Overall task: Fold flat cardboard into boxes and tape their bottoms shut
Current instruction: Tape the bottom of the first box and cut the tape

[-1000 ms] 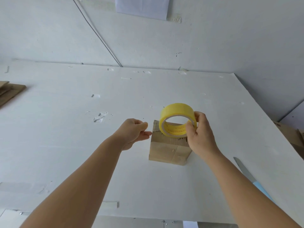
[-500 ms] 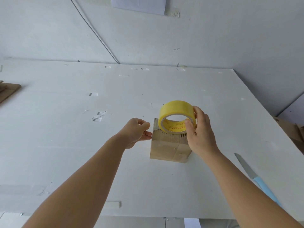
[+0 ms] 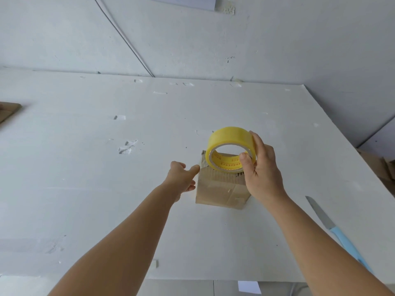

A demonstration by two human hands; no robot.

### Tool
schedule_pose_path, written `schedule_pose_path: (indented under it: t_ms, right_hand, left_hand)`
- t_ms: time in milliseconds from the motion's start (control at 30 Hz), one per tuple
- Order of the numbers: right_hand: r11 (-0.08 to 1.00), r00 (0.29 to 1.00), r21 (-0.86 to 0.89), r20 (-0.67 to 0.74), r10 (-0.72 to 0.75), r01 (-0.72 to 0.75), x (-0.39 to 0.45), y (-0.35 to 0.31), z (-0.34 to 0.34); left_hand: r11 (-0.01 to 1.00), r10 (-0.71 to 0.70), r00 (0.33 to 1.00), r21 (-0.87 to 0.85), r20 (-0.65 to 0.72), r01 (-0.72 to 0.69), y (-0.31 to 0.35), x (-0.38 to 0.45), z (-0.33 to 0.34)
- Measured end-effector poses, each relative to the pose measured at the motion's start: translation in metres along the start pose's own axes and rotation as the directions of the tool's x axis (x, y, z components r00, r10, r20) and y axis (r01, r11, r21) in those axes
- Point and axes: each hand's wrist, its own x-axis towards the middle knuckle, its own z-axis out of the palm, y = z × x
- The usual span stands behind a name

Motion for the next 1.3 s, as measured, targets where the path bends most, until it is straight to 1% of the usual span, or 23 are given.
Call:
schedule_pose_path:
  t_ms: [33, 67, 100, 133, 167, 200, 233, 267, 333, 400, 467, 500, 567, 600, 700, 767, 867, 933, 1000, 1067, 1133, 1200, 1300]
  right_hand:
    - [1.0, 1.0, 0.002, -0.001, 0.001, -0.001, 0.0, 0.0, 0.0]
    - [1.0, 1.0, 0.005, -0.001, 0.003, -0.003, 0.0, 0.001, 0.001]
    - [1.0, 1.0, 0.008, -0.001, 0.003, -0.003, 0.0, 0.001, 0.001]
    - [1.0, 1.0, 0.012, -0.001, 0.002, -0.002, 0.0, 0.001, 0.002]
    - [1.0, 1.0, 0.015, -0.002, 0.003, -0.003, 0.0, 0.001, 0.002]
    - [1.0, 1.0, 0.019, 0.0, 0.007, -0.007, -0.001, 0.001, 0.003]
    - [1.0, 1.0, 0.021, 0.007, 0.011, -0.011, -0.001, 0.001, 0.003]
    - [1.0, 1.0, 0.021, 0.022, 0.013, -0.013, -0.002, 0.001, 0.004]
    - [1.0, 0.999, 0.012, 0.05, 0.01, -0.01, -0.002, 0.001, 0.004]
    - [1.0, 0.998, 0.012, 0.06, 0.01, -0.01, -0.001, -0.001, 0.002]
    - [0.999, 0.997, 0.038, 0.071, 0.015, -0.018, -0.001, -0.002, 0.0]
    - [0.997, 0.996, 0.066, 0.087, 0.03, -0.036, -0.001, -0.003, -0.001]
    - [0.978, 0.985, 0.17, 0.148, 0.092, -0.117, 0.0, -0.003, -0.005]
    - [0.954, 0.973, 0.248, 0.193, 0.124, -0.17, 0.001, -0.002, -0.008]
    - [0.821, 0.923, 0.473, 0.35, 0.158, -0.32, 0.009, 0.0, -0.021]
    - [0.772, 0.908, 0.536, 0.399, 0.126, -0.342, 0.013, 0.003, -0.025]
    - [0.732, 0.921, 0.596, 0.374, 0.113, -0.332, 0.02, 0.009, -0.033]
    - [0.694, 0.939, 0.65, 0.324, 0.117, -0.31, 0.025, 0.017, -0.046]
    - [0.698, 0.946, 0.657, 0.309, 0.093, -0.284, 0.028, 0.025, -0.06]
    - [0.728, 0.944, 0.633, 0.325, 0.058, -0.263, 0.029, 0.03, -0.068]
    - [0.736, 0.946, 0.631, 0.321, 0.039, -0.245, 0.03, 0.033, -0.07]
    - [0.754, 0.954, 0.615, 0.294, 0.053, -0.231, 0.032, 0.034, -0.074]
    - [0.777, 0.953, 0.581, 0.291, 0.08, -0.243, 0.031, 0.036, -0.079]
  left_hand:
    - [0.998, 0.043, 0.997, 0.04, -0.065, -0.04, -0.004, -0.001, 0.002]
    - [0.99, 0.122, 0.984, 0.086, -0.13, -0.112, -0.006, -0.003, 0.002]
    - [0.972, 0.223, 0.961, 0.109, -0.163, -0.207, -0.007, -0.006, 0.003]
    - [0.939, 0.339, 0.932, 0.098, -0.125, -0.329, -0.007, -0.013, 0.004]
    - [0.888, 0.459, 0.888, 0.042, -0.02, -0.458, -0.007, -0.021, 0.006]
    - [0.84, 0.542, 0.832, -0.024, 0.119, -0.543, -0.008, -0.03, 0.009]
    - [0.815, 0.572, 0.784, -0.062, 0.239, -0.576, -0.009, -0.038, 0.012]
    - [0.805, 0.574, 0.754, -0.054, 0.318, -0.591, -0.01, -0.041, 0.012]
    - [0.774, 0.569, 0.729, 0.051, 0.381, -0.631, -0.006, -0.041, 0.008]
    - [0.725, 0.573, 0.722, 0.173, 0.387, -0.667, 0.003, -0.033, 0.002]
    - [0.653, 0.583, 0.719, 0.309, 0.378, -0.692, 0.016, -0.026, 0.0]
    - [0.634, 0.583, 0.71, 0.325, 0.394, -0.701, 0.021, -0.024, 0.002]
    - [0.701, 0.565, 0.705, 0.201, 0.428, -0.684, 0.024, -0.02, 0.008]
    - [0.705, 0.581, 0.694, 0.164, 0.424, -0.69, 0.022, -0.015, 0.011]
    - [0.631, 0.664, 0.649, 0.186, 0.371, -0.753, 0.015, -0.01, 0.014]
    - [0.623, 0.658, 0.653, 0.217, 0.374, -0.752, 0.017, -0.01, 0.013]
    - [0.65, 0.595, 0.679, 0.238, 0.43, -0.721, 0.019, -0.007, 0.009]
    - [0.667, 0.539, 0.73, 0.316, 0.42, -0.675, 0.02, -0.008, 0.007]
    - [0.653, 0.518, 0.754, 0.381, 0.405, -0.654, 0.019, -0.008, 0.008]
    - [0.633, 0.515, 0.753, 0.411, 0.409, -0.656, 0.02, -0.008, 0.009]
    - [0.622, 0.513, 0.754, 0.427, 0.41, -0.656, 0.022, -0.007, 0.009]
    - [0.615, 0.509, 0.757, 0.441, 0.411, -0.653, 0.022, -0.007, 0.008]
    - [0.584, 0.511, 0.748, 0.468, 0.424, -0.664, 0.022, -0.006, 0.008]
